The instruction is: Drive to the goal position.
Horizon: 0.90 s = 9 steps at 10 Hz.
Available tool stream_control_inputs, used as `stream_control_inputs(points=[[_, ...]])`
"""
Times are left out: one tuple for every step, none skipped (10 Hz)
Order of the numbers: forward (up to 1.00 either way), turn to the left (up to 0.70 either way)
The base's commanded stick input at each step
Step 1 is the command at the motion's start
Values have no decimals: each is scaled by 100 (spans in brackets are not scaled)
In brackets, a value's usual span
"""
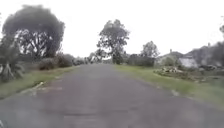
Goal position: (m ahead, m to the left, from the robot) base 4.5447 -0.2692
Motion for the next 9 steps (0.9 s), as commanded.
stream_control_inputs(points=[[100, 0], [100, 0], [100, 0], [100, 28], [100, 31], [100, 34], [100, 21], [100, 13], [100, 4]])
